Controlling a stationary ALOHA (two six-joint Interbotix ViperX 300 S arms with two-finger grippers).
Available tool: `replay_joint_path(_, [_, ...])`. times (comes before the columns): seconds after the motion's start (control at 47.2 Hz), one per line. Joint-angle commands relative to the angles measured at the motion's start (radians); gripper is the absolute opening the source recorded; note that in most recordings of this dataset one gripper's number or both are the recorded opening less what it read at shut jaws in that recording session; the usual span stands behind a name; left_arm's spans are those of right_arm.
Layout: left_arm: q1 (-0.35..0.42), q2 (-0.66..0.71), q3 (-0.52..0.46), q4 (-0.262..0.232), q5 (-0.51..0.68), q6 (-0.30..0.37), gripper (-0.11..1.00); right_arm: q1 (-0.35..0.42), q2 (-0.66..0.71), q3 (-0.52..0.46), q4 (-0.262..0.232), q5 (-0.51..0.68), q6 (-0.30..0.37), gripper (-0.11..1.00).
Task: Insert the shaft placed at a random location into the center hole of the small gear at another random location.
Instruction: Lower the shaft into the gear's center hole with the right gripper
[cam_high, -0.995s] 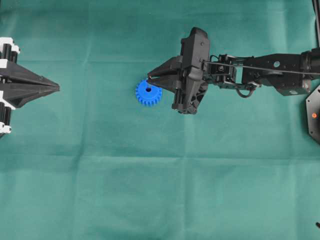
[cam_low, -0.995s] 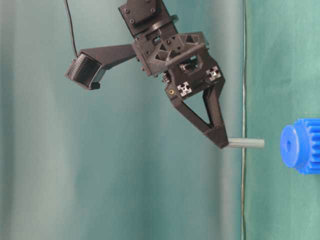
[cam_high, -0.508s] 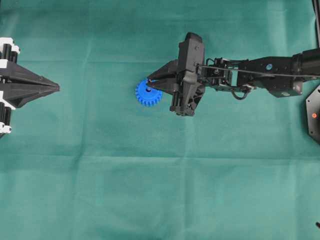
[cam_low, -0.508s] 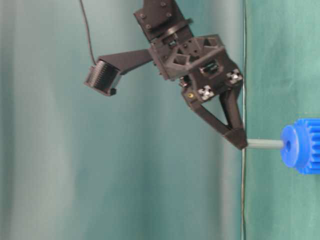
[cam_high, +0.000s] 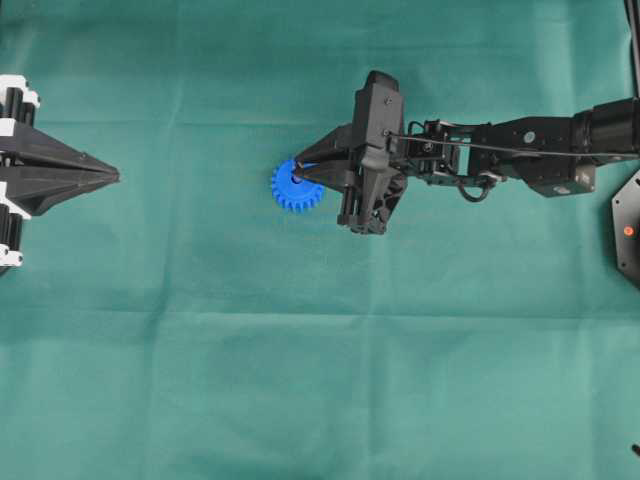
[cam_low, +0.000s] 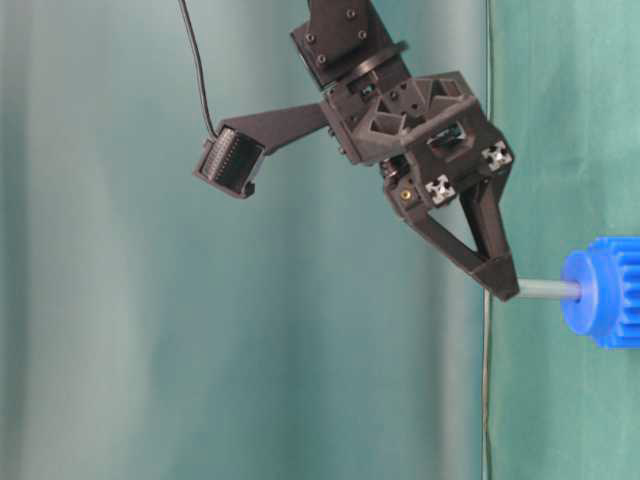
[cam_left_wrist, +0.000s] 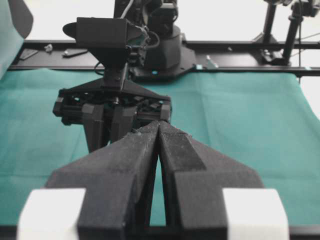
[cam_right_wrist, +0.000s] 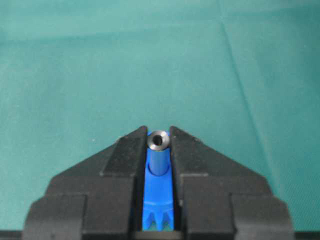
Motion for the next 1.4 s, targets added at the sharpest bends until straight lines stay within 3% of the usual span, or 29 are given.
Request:
replay_joint_path(0.0, [-0.002,0.006,-0.018,0.002,-0.006,-0.002,0.00,0.002,-0.011,-0.023,0.003,-0.015,-0.009,0.13])
replay_joint_path(0.72, [0.000,0.006,-0.018,0.003,-0.006,-0.002,0.00,0.003,0.097,-0.038,0.035,-0.063,-0.008,0.13])
replay_joint_path(1.376, [0.000,0.006,-0.017,0.002,-0.006,-0.002,0.00,0.002,0.100,-0.031,0.035,-0.034,-0.006,0.13])
